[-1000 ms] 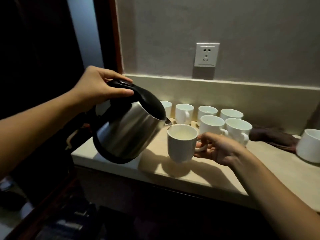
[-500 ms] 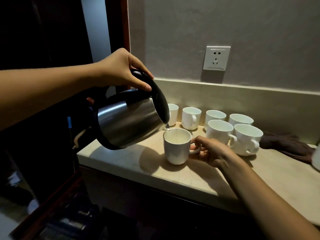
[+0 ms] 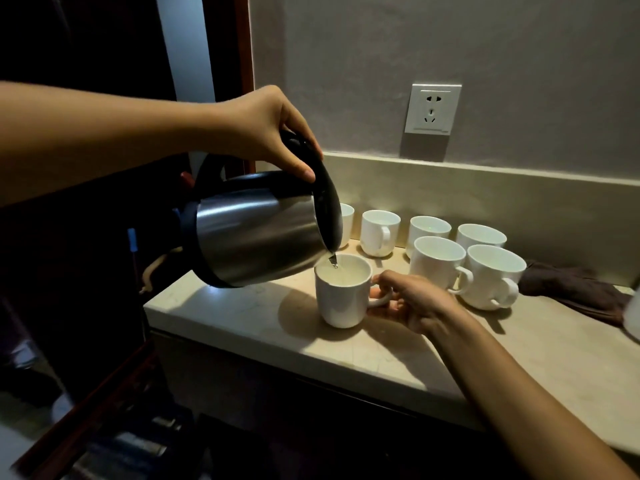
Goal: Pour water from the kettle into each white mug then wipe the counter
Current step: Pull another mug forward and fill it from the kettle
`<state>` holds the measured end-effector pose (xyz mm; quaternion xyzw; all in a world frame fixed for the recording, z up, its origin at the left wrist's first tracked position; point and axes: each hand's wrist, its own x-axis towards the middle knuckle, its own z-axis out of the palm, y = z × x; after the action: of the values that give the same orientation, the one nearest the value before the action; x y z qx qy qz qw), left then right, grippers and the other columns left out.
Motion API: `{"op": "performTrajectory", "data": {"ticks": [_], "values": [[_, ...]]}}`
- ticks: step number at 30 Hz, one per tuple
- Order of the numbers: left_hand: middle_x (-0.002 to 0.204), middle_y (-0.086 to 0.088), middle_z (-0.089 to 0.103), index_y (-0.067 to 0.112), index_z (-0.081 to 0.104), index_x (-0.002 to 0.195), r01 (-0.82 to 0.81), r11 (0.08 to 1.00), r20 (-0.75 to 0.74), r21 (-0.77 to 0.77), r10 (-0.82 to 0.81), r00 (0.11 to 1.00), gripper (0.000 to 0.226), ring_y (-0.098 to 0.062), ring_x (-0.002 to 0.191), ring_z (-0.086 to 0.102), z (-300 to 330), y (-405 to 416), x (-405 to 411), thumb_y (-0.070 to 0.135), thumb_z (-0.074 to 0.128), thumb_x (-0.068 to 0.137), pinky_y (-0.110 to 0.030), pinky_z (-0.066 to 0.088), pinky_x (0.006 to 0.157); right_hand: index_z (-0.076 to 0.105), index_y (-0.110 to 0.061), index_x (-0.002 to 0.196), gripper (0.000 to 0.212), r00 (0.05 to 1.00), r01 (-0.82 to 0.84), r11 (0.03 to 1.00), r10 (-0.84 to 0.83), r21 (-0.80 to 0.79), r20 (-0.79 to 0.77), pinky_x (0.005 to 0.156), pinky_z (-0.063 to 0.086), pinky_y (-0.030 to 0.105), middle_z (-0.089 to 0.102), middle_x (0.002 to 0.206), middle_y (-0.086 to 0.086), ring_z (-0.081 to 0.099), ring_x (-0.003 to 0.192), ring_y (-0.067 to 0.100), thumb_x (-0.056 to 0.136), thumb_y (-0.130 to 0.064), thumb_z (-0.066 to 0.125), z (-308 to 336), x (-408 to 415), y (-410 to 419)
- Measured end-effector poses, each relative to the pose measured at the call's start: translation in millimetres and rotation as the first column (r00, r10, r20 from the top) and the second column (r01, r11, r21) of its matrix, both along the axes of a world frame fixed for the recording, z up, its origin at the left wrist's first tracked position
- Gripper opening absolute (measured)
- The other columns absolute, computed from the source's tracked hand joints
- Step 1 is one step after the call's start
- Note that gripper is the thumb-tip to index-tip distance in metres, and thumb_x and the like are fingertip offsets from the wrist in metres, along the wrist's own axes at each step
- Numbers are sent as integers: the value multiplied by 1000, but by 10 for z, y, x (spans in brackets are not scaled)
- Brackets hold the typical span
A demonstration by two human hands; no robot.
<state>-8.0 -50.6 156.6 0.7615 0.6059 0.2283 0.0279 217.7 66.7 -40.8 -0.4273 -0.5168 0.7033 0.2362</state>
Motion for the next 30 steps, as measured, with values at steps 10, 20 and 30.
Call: {"op": "performTrajectory", "data": {"ticks": [10,20,30], "values": [[86,16,70,24,72,103,-7,999,-101,-39,3,995,48,6,77,68,172,46,93,43,76,58,-4,47,63,66,-3,85,12,1000,-2,998,0,-58,-23,72,60,40,68,70,14,69,67,25,81,-14,68,-78,31,42],[89,12,70,23,70,106,5,996,-187,-92,-23,982,52,4,81,67,262,113,265,45,72,59,-4,47,60,65,-4,82,10,997,-1,992,-8,-127,-72,54,58,34,70,63,14,71,60,25,79,-13,68,-100,71,33],[87,14,68,16,73,109,40,997,-324,-69,-61,944,60,6,72,66,322,224,374,50,69,60,-4,48,65,65,-3,81,12,998,-2,986,-7,-167,-55,51,57,34,69,62,14,69,56,23,77,-14,70,-100,83,39]]}}
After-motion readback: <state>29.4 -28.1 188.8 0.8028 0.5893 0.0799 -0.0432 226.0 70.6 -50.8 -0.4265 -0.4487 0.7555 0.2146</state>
